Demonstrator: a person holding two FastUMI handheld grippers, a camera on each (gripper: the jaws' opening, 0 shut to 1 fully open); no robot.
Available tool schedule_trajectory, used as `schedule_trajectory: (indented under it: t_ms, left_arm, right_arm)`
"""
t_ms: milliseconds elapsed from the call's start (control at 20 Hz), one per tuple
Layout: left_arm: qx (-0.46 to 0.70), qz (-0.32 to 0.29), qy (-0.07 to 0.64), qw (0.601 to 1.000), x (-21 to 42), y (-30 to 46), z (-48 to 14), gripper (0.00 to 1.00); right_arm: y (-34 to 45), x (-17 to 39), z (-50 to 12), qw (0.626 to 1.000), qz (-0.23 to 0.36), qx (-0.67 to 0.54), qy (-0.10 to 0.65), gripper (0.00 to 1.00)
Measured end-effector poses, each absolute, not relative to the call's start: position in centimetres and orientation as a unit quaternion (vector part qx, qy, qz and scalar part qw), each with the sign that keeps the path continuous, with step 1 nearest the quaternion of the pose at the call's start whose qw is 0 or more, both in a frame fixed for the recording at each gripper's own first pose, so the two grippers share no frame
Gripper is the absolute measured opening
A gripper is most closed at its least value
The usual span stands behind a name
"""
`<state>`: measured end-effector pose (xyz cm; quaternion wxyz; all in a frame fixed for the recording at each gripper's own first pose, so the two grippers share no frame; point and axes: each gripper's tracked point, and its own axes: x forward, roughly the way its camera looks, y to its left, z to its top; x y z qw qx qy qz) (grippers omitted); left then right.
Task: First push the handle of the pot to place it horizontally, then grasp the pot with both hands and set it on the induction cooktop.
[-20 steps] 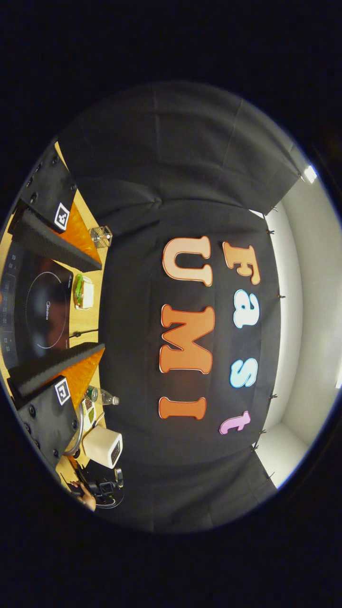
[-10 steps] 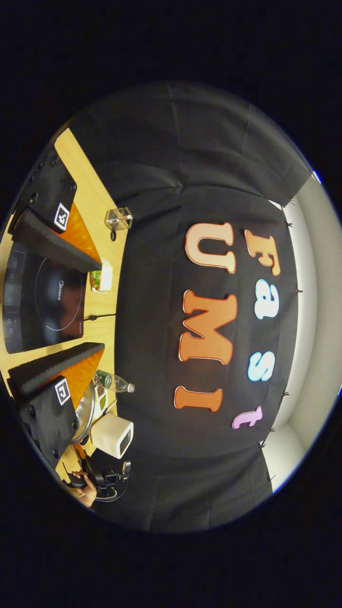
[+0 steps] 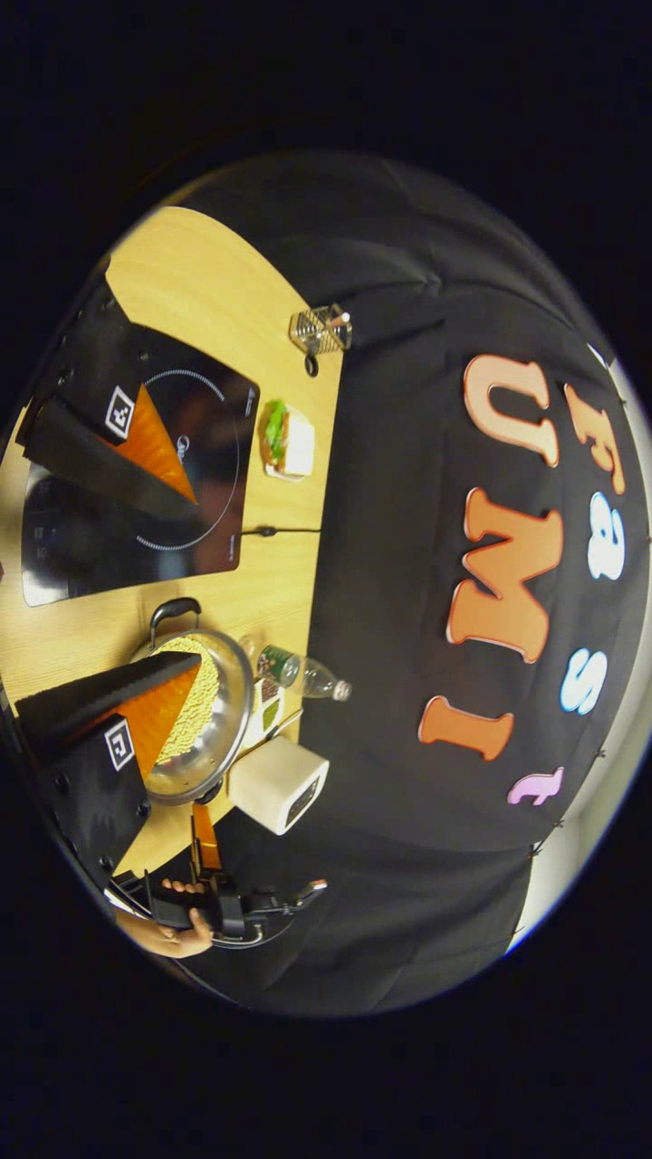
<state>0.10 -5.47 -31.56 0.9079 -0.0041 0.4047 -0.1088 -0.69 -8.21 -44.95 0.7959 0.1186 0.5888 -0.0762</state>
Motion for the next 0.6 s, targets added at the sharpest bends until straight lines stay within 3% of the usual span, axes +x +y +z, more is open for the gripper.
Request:
schedule_trajectory:
  t_ms: [250,350,600]
  left_arm:
    - [0.021,-0.135,0.466,0.874,0.1,-9.6,-36.5,0.96]
    - [0.020,-0.132,0.486,0.864,0.5,-10.2,-38.3,0.97]
    - [0.016,-0.110,0.545,0.831,1.4,-10.6,-43.5,0.96]
  right_arm:
    - [-7.4,0.6,-44.6,0.805,-0.058,0.086,0.584,0.78]
    - [-8.0,1.0,-45.0,0.806,-0.062,0.068,0.584,0.86]
    - [-8.3,1.6,-45.7,0.805,-0.061,0.057,0.588,0.89]
